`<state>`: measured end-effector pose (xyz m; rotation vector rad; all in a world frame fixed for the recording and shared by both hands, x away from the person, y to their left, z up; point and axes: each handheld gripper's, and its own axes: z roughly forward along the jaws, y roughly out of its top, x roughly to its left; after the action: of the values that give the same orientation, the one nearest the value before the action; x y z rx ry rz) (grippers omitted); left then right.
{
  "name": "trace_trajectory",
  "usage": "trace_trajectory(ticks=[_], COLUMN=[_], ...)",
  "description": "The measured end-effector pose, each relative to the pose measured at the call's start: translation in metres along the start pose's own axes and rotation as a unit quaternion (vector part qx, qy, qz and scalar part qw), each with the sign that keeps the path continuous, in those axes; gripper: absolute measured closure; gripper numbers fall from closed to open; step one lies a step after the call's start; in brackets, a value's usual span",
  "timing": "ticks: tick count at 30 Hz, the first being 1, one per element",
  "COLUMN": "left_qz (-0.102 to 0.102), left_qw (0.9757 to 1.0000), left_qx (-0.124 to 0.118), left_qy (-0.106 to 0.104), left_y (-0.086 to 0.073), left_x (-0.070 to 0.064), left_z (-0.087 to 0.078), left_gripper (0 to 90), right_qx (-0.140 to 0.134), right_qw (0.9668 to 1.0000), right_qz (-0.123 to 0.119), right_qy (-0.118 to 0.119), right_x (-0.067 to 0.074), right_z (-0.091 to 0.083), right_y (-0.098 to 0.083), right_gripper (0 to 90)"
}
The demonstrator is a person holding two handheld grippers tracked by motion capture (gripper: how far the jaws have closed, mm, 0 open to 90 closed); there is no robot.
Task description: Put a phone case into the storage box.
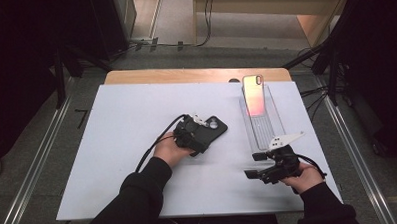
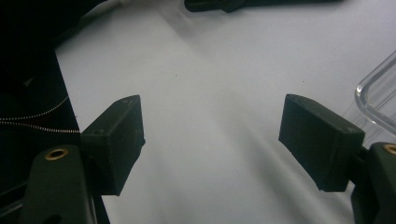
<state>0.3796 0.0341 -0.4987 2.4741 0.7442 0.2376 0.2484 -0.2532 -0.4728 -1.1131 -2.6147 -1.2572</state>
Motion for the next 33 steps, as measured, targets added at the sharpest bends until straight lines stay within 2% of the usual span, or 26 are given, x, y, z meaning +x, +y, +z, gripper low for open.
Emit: trace_trajectory(ticks=[7, 11, 16, 22, 28, 33], left_qz=[0.002, -0.002, -0.012, -0.033, -0.030, -0.042], left_qw=[1.0000, 1.0000, 0.9996, 0.9971, 0.9965, 0.9948], left_qx=[0.000, -0.004, -0.020, -0.045, -0.060, -0.073], left_qy=[0.002, -0.003, -0.018, -0.051, -0.049, -0.057], left_y=[0.001, 0.002, 0.005, 0.008, 0.007, 0.003], left_x=[0.001, 0.003, 0.005, 0.008, 0.005, 0.004], left_z=[-0.002, -0.007, -0.021, -0.041, -0.063, -0.077], left_gripper=[18.1, 18.2, 18.0, 17.9, 17.7, 17.7], right_qx=[-0.023, -0.028, -0.029, -0.045, -0.054, -0.063], right_qw=[0.9995, 0.9994, 0.9995, 0.9987, 0.9983, 0.9978], right_qz=[-0.020, -0.018, -0.013, -0.025, -0.023, -0.017], right_qy=[0.002, 0.005, 0.005, 0.003, 0.005, 0.010], right_x=[0.003, 0.003, 0.002, 0.004, 0.009, 0.015], right_z=[-0.001, -0.002, -0.002, -0.004, -0.007, -0.010], right_y=[0.000, 0.000, 0.001, 0.004, 0.012, 0.021], right_gripper=[20.0, 18.4, 17.0, 17.0, 16.9, 16.9])
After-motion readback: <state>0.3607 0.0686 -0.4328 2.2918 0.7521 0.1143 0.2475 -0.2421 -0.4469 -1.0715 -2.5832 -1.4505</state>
